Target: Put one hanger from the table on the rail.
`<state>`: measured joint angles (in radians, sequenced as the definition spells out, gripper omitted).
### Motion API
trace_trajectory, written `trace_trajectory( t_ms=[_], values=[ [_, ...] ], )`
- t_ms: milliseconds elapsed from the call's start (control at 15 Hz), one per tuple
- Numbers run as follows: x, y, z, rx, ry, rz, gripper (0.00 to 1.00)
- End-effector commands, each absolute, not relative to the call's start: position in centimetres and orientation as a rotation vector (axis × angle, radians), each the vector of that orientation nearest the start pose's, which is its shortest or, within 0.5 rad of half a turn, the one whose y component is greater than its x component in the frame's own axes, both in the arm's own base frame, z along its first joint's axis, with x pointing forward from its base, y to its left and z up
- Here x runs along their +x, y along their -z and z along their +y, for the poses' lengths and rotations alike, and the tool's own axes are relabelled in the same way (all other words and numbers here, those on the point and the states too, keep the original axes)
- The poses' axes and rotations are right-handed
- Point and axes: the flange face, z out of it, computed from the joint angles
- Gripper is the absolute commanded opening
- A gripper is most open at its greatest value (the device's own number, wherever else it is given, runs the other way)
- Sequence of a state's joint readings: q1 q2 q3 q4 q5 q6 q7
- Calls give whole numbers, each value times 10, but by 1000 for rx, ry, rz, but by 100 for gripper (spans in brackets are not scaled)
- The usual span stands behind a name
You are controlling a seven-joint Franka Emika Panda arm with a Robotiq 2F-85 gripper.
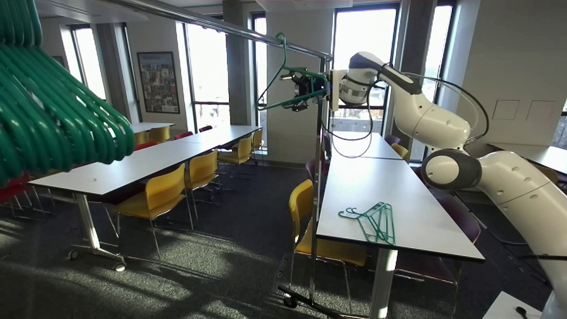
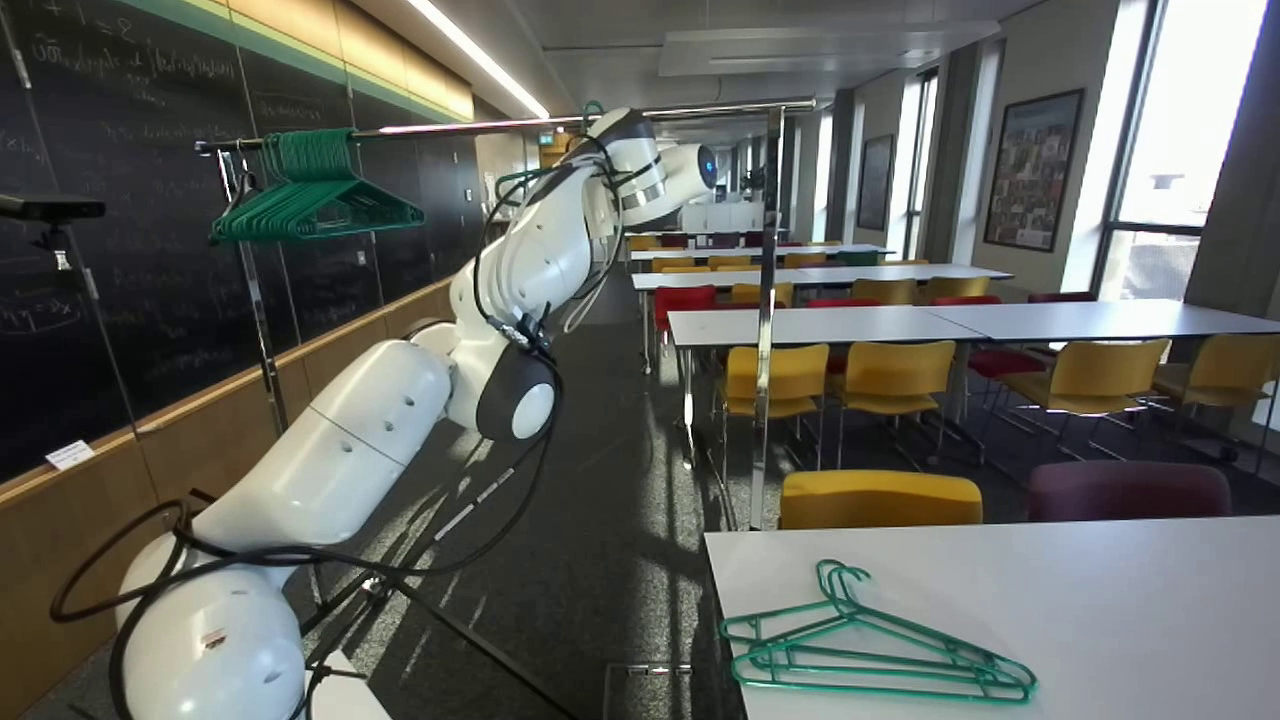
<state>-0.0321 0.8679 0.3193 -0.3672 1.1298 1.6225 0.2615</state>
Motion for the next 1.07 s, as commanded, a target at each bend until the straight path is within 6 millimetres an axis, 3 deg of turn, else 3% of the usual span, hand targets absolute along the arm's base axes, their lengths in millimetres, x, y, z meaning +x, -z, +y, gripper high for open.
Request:
trace_trajectory(
  t_ms=[0, 1000],
  values=[
    [708, -708, 115, -1693, 116, -111, 100],
    [713, -677, 76, -1762, 16, -79, 100]
  ],
)
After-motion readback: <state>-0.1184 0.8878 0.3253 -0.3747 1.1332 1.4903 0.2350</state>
